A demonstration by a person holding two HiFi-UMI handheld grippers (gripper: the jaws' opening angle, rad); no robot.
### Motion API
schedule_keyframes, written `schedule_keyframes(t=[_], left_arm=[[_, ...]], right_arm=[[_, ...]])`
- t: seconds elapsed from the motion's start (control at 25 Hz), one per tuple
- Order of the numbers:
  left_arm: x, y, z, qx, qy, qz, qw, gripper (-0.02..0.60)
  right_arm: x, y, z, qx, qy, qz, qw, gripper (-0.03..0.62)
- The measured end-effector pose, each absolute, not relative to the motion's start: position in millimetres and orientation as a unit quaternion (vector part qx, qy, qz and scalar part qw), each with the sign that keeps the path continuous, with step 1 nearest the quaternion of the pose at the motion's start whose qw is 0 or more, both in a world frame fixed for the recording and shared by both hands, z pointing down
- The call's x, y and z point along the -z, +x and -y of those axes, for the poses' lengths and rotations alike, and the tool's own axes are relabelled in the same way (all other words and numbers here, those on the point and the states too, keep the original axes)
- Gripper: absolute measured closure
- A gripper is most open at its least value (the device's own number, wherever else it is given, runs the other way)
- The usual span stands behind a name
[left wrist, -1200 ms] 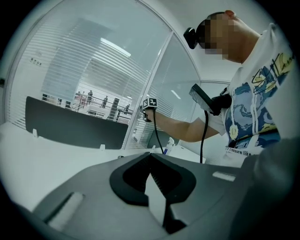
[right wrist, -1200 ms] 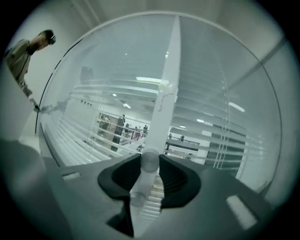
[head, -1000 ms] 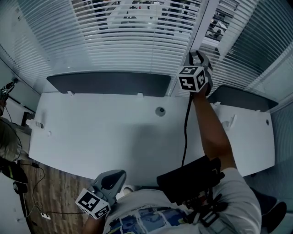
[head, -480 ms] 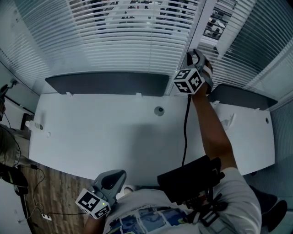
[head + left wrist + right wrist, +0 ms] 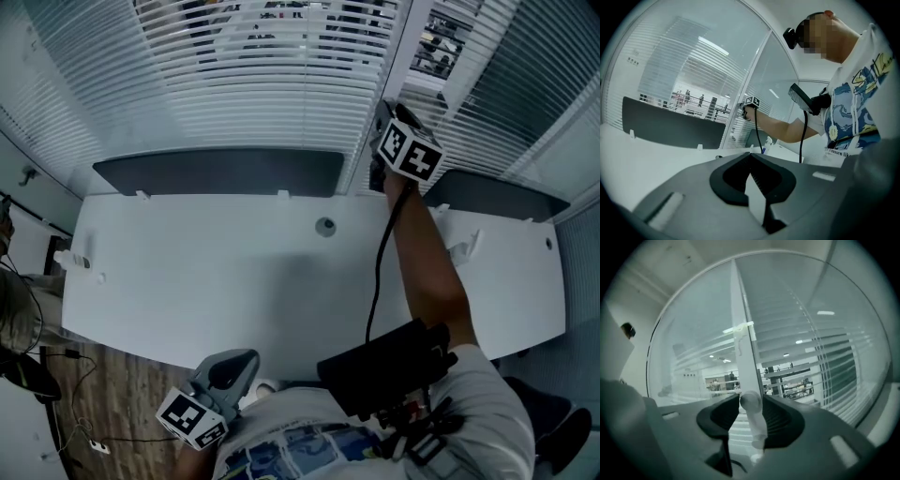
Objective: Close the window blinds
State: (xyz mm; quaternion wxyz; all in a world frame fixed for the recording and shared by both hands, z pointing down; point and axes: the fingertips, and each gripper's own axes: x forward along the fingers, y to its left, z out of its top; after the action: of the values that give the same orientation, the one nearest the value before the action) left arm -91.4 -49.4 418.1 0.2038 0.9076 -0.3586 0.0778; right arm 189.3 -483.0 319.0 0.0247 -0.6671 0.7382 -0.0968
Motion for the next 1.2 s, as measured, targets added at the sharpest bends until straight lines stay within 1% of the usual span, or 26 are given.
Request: schedule_keyframes(t=[0.12, 0.4, 0.56, 0.72, 0.96, 1.04, 1.2], left_arm=[[-419, -90, 47, -0.079, 0.908, 0.359, 0.203, 0.580], [-418, -89, 47, -0.077, 0.907, 0.361, 0.200, 0.580], [-417, -90, 45, -0.077, 0.906, 0.364, 0.201, 0.580], [-417, -92, 45, -0.077, 0.905, 0.367, 0.201, 0.580], [-417, -94, 45, -0.077, 0.905, 0.368, 0.200, 0.580], [-417, -94, 45, -0.078, 0.905, 0.367, 0.200, 0.580], [-418, -92, 46, -0.078, 0.906, 0.364, 0.199, 0.580]], right_arm=[[-317, 189, 481, 0.136, -0.665, -0.732, 0.058, 0.448], [-324, 193, 488, 0.161, -0.691, -0.702, 0.068, 0.448], [-324, 193, 488, 0.159, -0.701, -0.692, 0.068, 0.463], [-324, 191, 489, 0.107, -0.715, -0.691, 0.008, 0.470], [-322, 180, 491, -0.043, -0.709, -0.689, -0.145, 0.470], [-322, 178, 491, -0.073, -0.704, -0.685, -0.173, 0.470], [-325, 178, 491, -0.105, -0.699, -0.678, -0.203, 0.470]])
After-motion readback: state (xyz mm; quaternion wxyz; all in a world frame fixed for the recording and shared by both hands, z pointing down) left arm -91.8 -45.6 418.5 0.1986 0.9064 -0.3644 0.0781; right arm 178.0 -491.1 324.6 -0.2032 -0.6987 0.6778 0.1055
